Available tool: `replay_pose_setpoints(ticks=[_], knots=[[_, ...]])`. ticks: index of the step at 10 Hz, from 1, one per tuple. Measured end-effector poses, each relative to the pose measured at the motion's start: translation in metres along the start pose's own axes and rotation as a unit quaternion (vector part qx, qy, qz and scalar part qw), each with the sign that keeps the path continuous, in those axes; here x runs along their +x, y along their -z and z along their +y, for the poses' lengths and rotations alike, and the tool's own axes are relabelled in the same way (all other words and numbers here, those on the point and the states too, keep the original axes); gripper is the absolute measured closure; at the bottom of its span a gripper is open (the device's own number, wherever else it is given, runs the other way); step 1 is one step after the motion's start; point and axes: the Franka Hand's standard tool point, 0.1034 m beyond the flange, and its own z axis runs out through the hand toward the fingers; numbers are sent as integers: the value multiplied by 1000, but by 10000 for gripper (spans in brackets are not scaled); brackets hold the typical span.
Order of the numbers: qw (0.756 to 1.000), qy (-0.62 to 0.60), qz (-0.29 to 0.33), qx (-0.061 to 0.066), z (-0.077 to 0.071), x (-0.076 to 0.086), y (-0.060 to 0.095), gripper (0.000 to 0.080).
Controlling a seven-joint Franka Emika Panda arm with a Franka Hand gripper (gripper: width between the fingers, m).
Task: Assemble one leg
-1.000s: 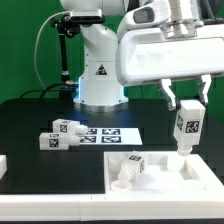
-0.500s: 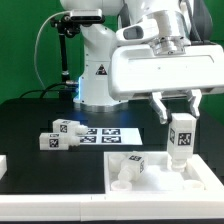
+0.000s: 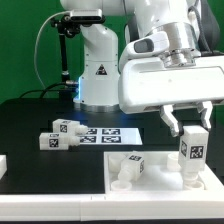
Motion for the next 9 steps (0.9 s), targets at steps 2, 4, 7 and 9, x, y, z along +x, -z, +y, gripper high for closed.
replay_pose_setpoints(ticks=[2, 4, 7, 9], knots=[[1000, -2, 2, 1, -3, 1, -4, 514], [1000, -2, -3, 3, -7, -3, -9, 514], [1000, -2, -3, 1, -6, -9, -13, 514], [1000, -2, -3, 1, -6, -9, -13, 514]])
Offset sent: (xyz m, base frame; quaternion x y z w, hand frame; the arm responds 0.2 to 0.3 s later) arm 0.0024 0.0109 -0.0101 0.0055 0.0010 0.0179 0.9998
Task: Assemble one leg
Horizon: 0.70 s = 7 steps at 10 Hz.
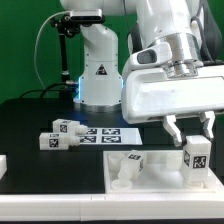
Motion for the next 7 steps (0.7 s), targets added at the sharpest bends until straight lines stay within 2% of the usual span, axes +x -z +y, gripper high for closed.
replay_pose_setpoints(ticks=[4, 5, 6, 7], knots=[[1000, 0, -5, 1, 0, -1, -1, 514], [1000, 0, -6, 1, 0, -1, -1, 315], [1000, 0, -6, 1, 0, -1, -1, 315], [1000, -1, -9, 1, 1, -2, -1, 185]])
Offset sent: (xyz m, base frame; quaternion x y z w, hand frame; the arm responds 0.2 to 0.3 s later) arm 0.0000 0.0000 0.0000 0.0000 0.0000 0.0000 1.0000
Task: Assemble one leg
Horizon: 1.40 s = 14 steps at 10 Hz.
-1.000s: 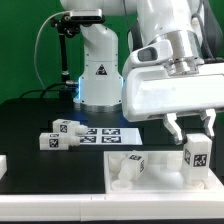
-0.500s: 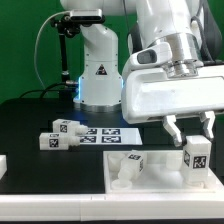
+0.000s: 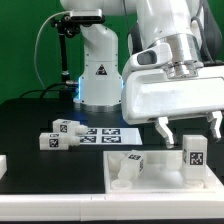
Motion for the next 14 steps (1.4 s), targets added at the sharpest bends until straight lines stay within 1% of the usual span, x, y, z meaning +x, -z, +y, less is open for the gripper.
replay_pose_setpoints(ticks=[1, 2, 3, 4, 5, 6, 7, 8, 9, 10, 11, 12, 13, 14], knots=[[1000, -2, -29, 2, 3, -2, 1, 185], [999, -9, -41, 3, 5, 3, 1, 157], [995, -26, -95, 16, -2, 6, -3, 157], [989, -44, -137, 23, -6, 9, -5, 151], [983, -58, -175, 29, -8, 10, -7, 150], [974, -57, -216, 35, -5, 11, -8, 150], [974, -51, -218, 36, -3, 13, -8, 150], [965, -52, -253, 42, -6, 6, -5, 150], [967, -52, -246, 41, -6, 10, -6, 150], [967, -52, -246, 41, -6, 9, -6, 150], [966, -64, -248, 38, -7, 8, -6, 150], [962, -100, -253, 30, -11, 6, -5, 150], [961, -110, -250, 28, -7, 5, -8, 150], [961, -121, -248, 24, 1, 2, -12, 150]])
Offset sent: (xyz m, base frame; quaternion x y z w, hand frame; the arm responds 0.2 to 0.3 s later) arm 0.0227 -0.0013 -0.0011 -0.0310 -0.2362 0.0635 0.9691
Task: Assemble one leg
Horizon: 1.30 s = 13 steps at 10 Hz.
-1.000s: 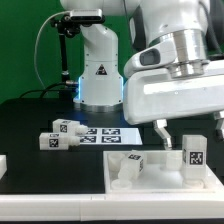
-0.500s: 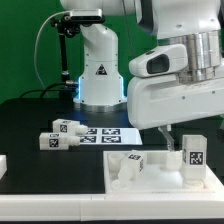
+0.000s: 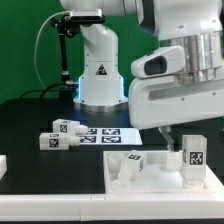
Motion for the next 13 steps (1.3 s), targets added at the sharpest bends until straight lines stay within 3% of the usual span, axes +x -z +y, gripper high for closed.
replay_pose_setpoints(ticks=[1, 3, 4, 5, 8, 11, 13], knots=[[1000, 2, 0, 0, -1, 0, 0, 150], [1000, 2, 0, 0, -1, 0, 0, 383], [1000, 2, 0, 0, -1, 0, 0, 383], [1000, 1, 2, -1, 1, 1, 0, 506], [1000, -6, 24, -2, 5, 7, -1, 507], [992, -50, 117, 4, 8, 15, -2, 509], [985, -62, 161, 7, 12, 12, -2, 509]])
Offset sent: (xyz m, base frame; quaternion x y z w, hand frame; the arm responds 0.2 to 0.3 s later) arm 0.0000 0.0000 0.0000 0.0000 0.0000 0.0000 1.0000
